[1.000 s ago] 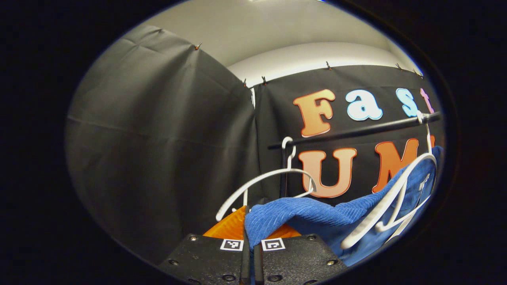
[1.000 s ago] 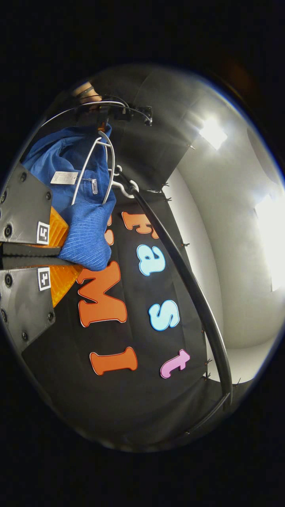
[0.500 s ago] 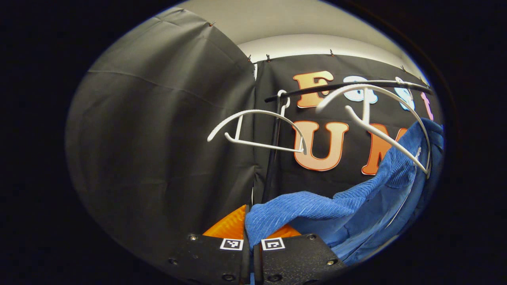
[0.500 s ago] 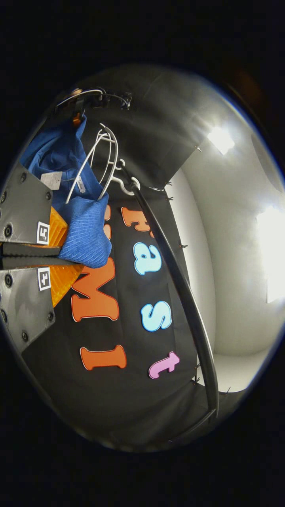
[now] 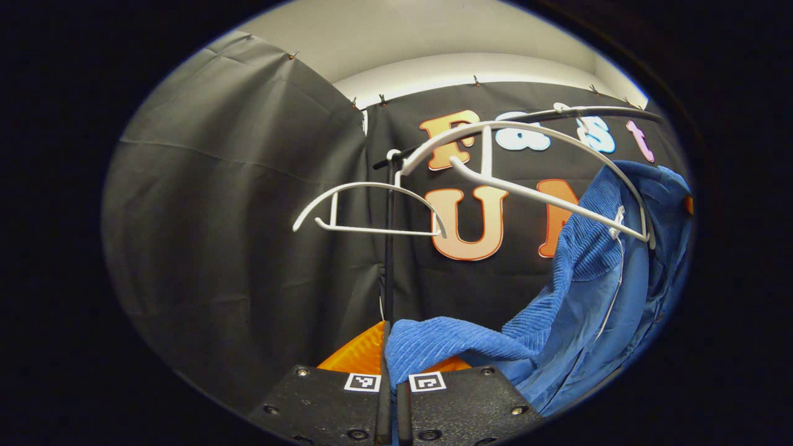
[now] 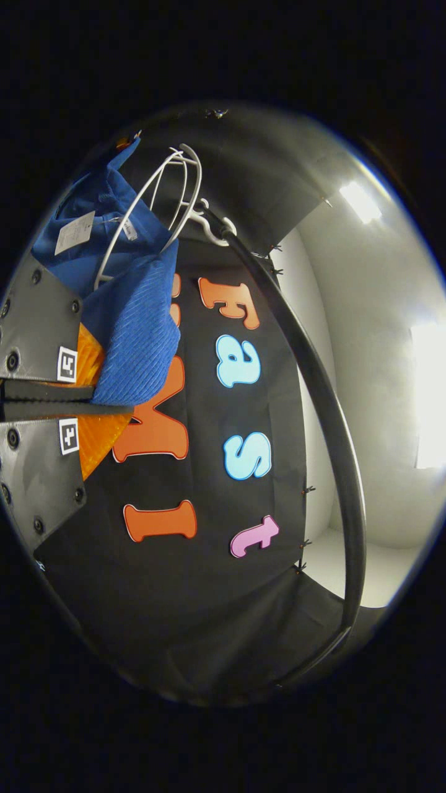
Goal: Grasp the clothes on the hanger with both hands and then place them into the laundry hamper below.
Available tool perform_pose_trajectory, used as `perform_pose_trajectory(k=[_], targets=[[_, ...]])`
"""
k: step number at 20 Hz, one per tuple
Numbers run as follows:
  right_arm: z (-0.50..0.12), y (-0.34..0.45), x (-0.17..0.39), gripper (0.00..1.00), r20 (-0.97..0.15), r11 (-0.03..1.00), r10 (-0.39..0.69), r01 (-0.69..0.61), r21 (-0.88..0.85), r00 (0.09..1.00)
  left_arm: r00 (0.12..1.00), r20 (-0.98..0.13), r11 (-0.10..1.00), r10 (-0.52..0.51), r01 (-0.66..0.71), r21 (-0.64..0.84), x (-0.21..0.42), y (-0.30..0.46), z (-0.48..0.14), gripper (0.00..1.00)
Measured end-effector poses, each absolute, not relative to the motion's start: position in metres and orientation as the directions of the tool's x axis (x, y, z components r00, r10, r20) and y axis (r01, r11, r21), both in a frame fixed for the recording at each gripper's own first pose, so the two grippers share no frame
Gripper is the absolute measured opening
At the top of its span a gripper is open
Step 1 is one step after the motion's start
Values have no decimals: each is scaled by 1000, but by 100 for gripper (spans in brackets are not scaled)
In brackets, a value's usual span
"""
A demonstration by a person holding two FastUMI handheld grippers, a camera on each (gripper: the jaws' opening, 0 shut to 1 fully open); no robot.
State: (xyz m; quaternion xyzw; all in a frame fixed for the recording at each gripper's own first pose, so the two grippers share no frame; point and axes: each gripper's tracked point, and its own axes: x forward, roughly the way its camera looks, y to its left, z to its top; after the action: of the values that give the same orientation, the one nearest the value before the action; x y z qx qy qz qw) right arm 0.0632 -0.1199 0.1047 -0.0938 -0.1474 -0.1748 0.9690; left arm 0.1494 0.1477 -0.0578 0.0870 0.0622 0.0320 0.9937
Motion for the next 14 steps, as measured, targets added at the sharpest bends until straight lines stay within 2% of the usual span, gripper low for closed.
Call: perform_pose_trajectory(k=[7, 14], targets=[[53, -171, 80, 8, 210, 872, -425, 461, -166, 880, 976, -216, 993, 10, 15, 114, 154, 101, -116, 4], [10, -177, 74, 8, 142, 837, -434, 456, -303, 890, 959, -282, 998, -9, 27, 58, 139, 91, -150, 4]])
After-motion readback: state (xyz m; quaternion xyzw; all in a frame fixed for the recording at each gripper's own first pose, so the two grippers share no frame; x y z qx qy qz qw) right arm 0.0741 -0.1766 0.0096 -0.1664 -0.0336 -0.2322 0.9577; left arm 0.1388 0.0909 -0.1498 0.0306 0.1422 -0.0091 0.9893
